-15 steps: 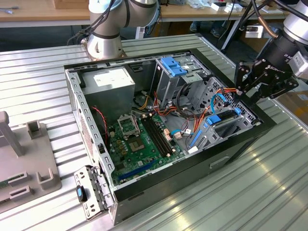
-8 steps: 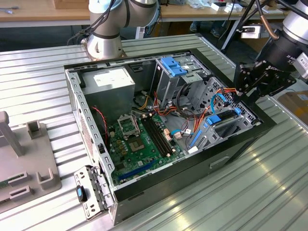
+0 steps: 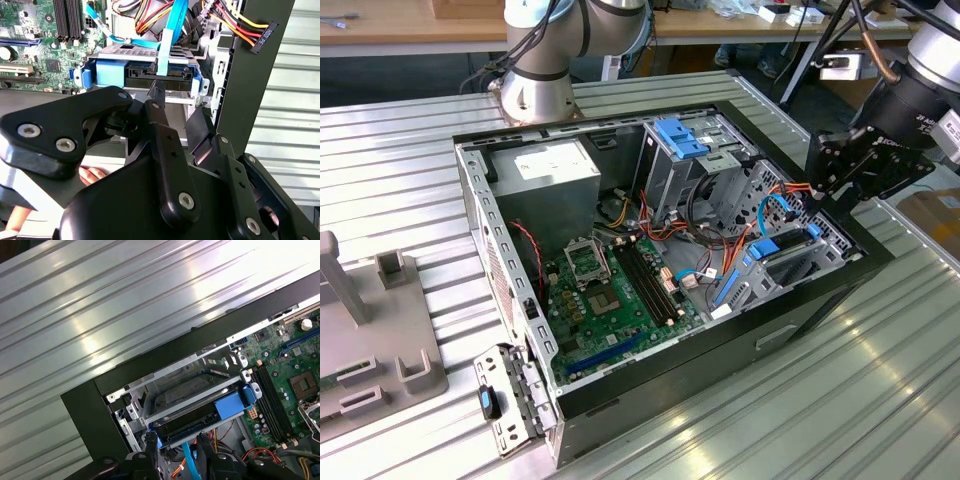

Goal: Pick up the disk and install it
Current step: 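Insert the first disk wire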

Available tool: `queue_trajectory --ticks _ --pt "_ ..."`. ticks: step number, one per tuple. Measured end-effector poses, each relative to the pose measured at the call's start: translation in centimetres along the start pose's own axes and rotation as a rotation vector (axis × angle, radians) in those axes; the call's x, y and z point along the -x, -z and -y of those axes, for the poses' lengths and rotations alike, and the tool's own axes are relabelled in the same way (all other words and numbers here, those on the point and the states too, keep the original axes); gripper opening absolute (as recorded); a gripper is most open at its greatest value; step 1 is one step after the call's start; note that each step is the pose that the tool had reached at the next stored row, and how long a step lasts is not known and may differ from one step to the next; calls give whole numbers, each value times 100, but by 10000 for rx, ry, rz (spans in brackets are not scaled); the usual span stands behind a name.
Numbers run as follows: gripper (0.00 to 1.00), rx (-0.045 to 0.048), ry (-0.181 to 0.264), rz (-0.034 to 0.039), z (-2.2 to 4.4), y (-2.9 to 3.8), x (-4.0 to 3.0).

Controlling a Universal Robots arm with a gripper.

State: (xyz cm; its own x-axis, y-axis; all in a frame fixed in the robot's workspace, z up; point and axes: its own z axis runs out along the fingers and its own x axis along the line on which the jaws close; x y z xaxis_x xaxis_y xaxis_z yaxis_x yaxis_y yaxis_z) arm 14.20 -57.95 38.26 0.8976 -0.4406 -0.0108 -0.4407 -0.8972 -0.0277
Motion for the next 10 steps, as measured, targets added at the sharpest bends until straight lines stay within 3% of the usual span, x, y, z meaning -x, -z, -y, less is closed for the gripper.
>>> queue_trajectory --ticks 7,10 --pt "44 0 17 0 25 -1 7" --pt "44 1 56 2 51 -1 -27"
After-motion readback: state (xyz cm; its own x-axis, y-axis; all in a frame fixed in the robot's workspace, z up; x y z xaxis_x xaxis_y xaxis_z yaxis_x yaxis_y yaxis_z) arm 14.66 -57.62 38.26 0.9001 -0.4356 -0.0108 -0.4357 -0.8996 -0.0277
